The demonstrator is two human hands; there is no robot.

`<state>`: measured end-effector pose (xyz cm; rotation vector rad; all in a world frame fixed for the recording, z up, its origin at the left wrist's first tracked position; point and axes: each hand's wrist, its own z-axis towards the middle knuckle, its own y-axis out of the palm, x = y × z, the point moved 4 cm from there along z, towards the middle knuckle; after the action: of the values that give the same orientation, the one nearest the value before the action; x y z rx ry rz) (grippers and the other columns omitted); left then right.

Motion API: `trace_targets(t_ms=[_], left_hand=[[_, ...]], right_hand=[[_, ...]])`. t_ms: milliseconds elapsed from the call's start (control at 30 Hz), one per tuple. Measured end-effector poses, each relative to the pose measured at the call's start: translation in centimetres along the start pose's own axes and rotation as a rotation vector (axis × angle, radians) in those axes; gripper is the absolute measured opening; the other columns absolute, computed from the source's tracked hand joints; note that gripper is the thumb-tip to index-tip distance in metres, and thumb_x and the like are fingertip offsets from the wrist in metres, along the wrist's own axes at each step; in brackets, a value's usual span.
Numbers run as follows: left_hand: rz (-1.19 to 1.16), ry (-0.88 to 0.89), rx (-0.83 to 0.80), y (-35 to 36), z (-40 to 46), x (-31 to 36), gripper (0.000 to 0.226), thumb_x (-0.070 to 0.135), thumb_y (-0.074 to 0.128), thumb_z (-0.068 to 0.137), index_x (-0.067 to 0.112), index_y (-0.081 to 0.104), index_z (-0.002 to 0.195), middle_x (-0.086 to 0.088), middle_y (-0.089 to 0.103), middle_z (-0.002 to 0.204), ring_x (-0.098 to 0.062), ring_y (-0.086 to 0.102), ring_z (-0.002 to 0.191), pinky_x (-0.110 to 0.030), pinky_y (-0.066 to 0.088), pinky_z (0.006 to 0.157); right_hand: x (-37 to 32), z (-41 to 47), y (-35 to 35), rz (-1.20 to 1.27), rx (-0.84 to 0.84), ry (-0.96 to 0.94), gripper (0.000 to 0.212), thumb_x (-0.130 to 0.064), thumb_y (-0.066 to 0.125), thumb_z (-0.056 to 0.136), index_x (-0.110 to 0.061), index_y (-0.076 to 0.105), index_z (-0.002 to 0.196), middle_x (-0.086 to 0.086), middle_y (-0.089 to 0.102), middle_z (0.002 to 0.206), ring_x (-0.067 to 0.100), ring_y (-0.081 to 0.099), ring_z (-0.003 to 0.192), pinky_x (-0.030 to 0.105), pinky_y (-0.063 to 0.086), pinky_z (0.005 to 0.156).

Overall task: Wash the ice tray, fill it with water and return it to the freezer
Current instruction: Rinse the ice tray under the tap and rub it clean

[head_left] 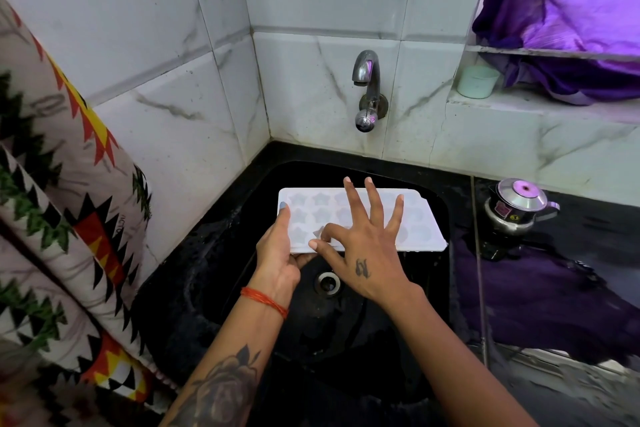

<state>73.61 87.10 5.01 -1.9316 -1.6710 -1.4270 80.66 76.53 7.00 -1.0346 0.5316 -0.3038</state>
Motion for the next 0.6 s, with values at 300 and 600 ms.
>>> trace_targets(t_ms=[300,600], left_hand=[[0.01,0.003,0.006,0.06,0.09,0.06,0.028,0.041,0.06,0.09,0.013,0.065,0.094,-0.009,0.072,0.086,-0.022,0.071,0.068,-0.031,0.057,0.051],[0.003,-0.007,0.002,0.12,0.3,-0.11,0.031,0.041,0.06,0.09,0.012,0.066,0.099,-0.01,0.073,0.089,-0.022,0.071,0.068,-0.03,0.056,0.049]], right_hand=[[0.07,0.15,0.04,0.141,-0.097,0.114,0.047,-0.068,0.035,0.085,-0.039,0.069,0.098,0.001,0.0,0.161,0.022,-0.024,0.143,0.053,-0.027,0.104],[0.06,0.05,-0.04,0.047,-0.049,0.064,0.051,-0.069,0.026,0.084,-0.037,0.065,0.087,0.006,0.006,0.16,0.028,-0.019,0.145,0.059,-0.023,0.106]])
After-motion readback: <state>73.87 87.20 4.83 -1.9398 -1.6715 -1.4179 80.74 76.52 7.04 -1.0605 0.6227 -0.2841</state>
